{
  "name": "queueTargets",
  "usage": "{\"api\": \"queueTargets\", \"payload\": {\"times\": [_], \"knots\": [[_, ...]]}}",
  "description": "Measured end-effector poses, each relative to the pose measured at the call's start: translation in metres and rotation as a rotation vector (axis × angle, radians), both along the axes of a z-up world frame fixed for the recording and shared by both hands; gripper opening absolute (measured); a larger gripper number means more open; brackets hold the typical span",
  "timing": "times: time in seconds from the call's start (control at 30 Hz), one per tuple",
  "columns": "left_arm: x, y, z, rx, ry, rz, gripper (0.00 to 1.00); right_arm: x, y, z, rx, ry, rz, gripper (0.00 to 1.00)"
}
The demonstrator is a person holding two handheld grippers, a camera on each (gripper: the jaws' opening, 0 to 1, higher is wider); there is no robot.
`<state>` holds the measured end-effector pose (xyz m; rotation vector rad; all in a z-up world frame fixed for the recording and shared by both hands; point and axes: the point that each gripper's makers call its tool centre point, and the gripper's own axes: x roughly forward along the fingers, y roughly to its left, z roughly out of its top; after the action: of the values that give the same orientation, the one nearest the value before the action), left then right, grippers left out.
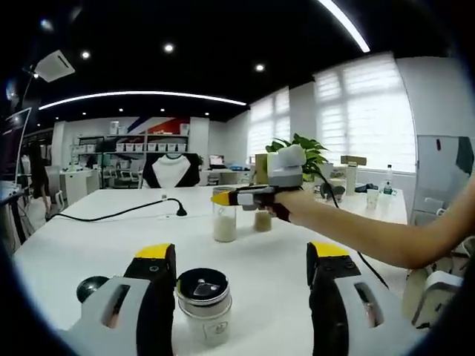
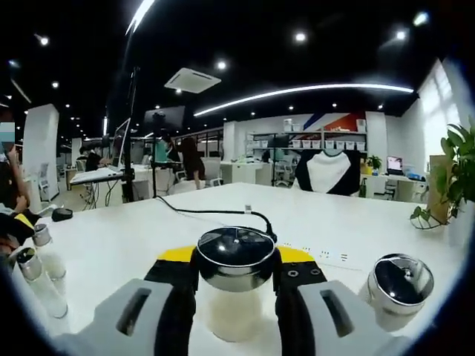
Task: Rotate the seasoning bottle until the label or dispensing opening points toward the visible target arrow and the bottle remains upright within the marked orientation range
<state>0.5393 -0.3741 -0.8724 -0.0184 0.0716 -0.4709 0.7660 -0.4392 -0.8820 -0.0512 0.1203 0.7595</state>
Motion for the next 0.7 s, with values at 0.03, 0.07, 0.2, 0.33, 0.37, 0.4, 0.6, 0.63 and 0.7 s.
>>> {"api": "queueTargets", "payload": {"times": [0.03, 0.07, 0.2, 0.33, 0.37, 0.4, 0.6, 0.63, 0.7], "knots": [[0.000, -0.001, 0.000, 0.001, 0.000, -0.003, 0.76, 0.000, 0.000, 0.000, 0.000, -0.002, -0.001, 0.37], [0.000, -0.002, 0.000, 0.004, 0.001, -0.004, 0.75, 0.000, 0.000, 0.000, 0.002, -0.001, -0.002, 0.37], [-0.002, -0.004, 0.000, 0.008, 0.001, -0.008, 0.75, 0.000, 0.000, 0.000, 0.015, -0.023, -0.008, 0.37], [-0.002, -0.004, 0.002, 0.007, -0.003, -0.006, 0.75, 0.001, -0.001, 0.001, 0.024, -0.028, -0.023, 0.36], [-0.002, -0.004, 0.002, 0.007, -0.003, -0.006, 0.75, 0.001, -0.002, 0.002, 0.026, -0.030, -0.026, 0.36], [-0.003, -0.004, 0.002, 0.007, -0.003, -0.006, 0.75, 0.000, -0.004, 0.002, 0.034, -0.032, -0.033, 0.36], [-0.003, -0.005, 0.005, 0.012, -0.006, -0.008, 0.75, 0.000, -0.014, 0.003, 0.090, -0.020, -0.060, 0.36], [-0.003, -0.005, 0.005, 0.011, -0.007, -0.010, 0.75, -0.001, -0.015, 0.004, 0.081, -0.028, -0.063, 0.36], [-0.003, -0.008, 0.006, 0.017, -0.008, -0.017, 0.75, -0.004, -0.017, 0.004, 0.061, -0.041, -0.066, 0.36]]}}
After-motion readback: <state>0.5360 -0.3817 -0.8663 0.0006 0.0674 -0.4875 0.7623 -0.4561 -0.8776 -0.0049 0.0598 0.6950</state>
